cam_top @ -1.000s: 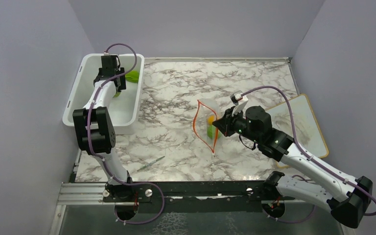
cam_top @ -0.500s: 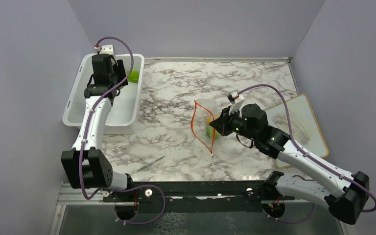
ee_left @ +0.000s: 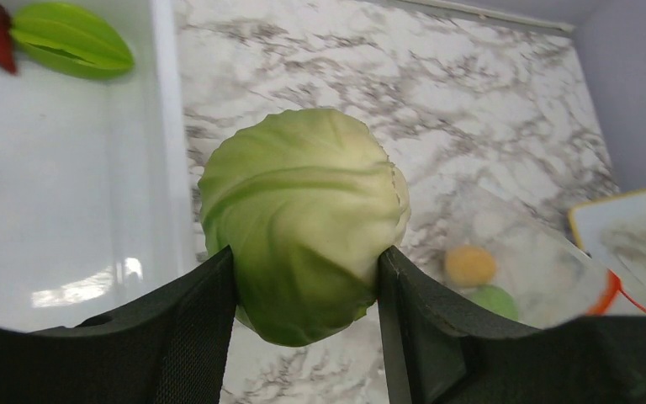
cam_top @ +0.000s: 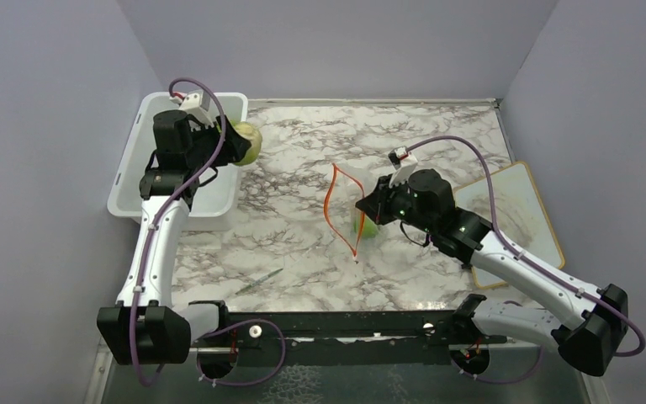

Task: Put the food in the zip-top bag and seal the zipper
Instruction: Pick up the fake vegetable from the bin, then place the fake vegetable in the zipper food storage bag.

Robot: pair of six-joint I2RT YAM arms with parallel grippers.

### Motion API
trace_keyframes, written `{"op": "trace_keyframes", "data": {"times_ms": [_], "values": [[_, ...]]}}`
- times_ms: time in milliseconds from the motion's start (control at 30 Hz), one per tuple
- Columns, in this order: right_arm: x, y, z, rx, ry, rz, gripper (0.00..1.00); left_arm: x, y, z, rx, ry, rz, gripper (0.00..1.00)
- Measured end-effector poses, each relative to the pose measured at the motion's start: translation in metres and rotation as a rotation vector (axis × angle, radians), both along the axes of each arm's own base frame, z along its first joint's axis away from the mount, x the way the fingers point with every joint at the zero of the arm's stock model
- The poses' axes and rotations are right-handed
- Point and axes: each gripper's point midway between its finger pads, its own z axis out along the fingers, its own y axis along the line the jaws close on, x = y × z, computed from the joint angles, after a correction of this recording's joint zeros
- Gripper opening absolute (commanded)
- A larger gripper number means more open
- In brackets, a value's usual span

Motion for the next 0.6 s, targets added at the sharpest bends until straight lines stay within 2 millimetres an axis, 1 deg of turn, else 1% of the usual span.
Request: {"op": "trace_keyframes", "data": {"times_ms": [133,233,367,500,600], "values": [[0.005,0.004,-0.006,-0.003,0.025,-0.013,0.01,-0.023,-0.041,-0.007,-0.117,0.047,-0.157,0.19],[0.008,0.008,-0.01,-0.005,0.042,-0.018,0.01,-0.041,-0.067,-0.011,-0.183,0.083,-0.257,0.19],[0.01,0.011,-0.012,0.007,0.056,-0.025,0.01,-0.063,-0.089,-0.01,-0.263,0.119,-0.361,0.19],[0.013,0.015,-0.01,0.03,0.061,-0.032,0.01,-0.08,-0.103,-0.003,-0.327,0.133,-0.434,0.19],[0.016,0.019,-0.009,0.037,0.063,-0.031,0.01,-0.094,-0.114,-0.004,-0.36,0.134,-0.483,0.19]]}}
